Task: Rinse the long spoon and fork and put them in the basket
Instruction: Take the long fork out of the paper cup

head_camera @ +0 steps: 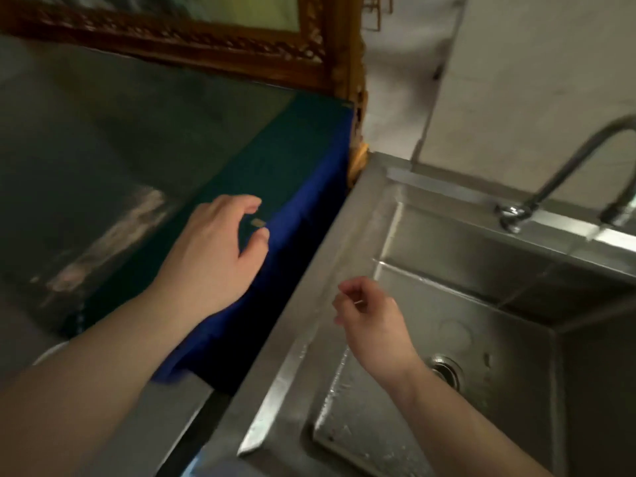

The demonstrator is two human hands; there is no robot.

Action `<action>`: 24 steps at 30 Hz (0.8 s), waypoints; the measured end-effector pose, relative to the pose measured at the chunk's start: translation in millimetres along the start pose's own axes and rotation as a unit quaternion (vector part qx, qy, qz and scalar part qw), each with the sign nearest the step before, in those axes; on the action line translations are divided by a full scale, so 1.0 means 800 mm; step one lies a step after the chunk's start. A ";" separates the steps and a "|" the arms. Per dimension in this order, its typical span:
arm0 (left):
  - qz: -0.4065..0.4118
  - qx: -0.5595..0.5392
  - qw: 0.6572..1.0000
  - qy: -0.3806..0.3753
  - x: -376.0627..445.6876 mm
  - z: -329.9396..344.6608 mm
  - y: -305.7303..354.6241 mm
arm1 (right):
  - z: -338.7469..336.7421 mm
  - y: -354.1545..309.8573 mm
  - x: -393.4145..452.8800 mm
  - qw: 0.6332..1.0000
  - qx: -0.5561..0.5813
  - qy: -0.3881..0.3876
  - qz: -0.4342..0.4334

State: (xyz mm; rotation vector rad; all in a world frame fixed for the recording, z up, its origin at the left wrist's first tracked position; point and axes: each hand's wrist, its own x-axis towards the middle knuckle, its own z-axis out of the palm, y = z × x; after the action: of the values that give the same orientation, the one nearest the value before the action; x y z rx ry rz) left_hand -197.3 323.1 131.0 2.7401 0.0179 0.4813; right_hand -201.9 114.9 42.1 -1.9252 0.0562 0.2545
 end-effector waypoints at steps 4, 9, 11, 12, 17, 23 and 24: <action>-0.078 0.032 0.995 0.053 -0.034 -0.094 -0.079 | 0.078 -0.062 -0.006 0.997 0.019 -0.060 -0.043; -0.181 0.040 0.977 0.101 -0.107 -0.152 -0.187 | 0.177 -0.106 -0.007 0.987 0.022 -0.141 -0.072; -0.246 0.027 0.962 0.113 -0.142 -0.149 -0.228 | 0.220 -0.121 -0.007 0.981 0.017 -0.179 -0.073; -0.273 0.013 0.956 0.110 -0.155 -0.140 -0.239 | 0.230 -0.127 -0.005 0.979 0.017 -0.190 -0.065; -0.351 -0.073 0.933 0.017 -0.223 -0.097 -0.284 | 0.298 -0.153 -0.001 0.968 -0.009 -0.246 -0.044; -0.334 -0.084 0.931 -0.117 -0.259 -0.076 -0.312 | 0.340 -0.168 -0.003 0.968 0.034 -0.247 -0.008; -0.323 -0.090 0.934 -0.120 -0.260 -0.076 -0.316 | 0.343 -0.170 -0.003 0.967 0.047 -0.249 -0.003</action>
State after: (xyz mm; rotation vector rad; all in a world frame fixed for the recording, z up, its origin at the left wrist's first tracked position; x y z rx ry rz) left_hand -400.9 565.5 28.0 2.3977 0.7463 -0.0394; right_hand -223.9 418.4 73.9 -1.7188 -0.2666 0.7116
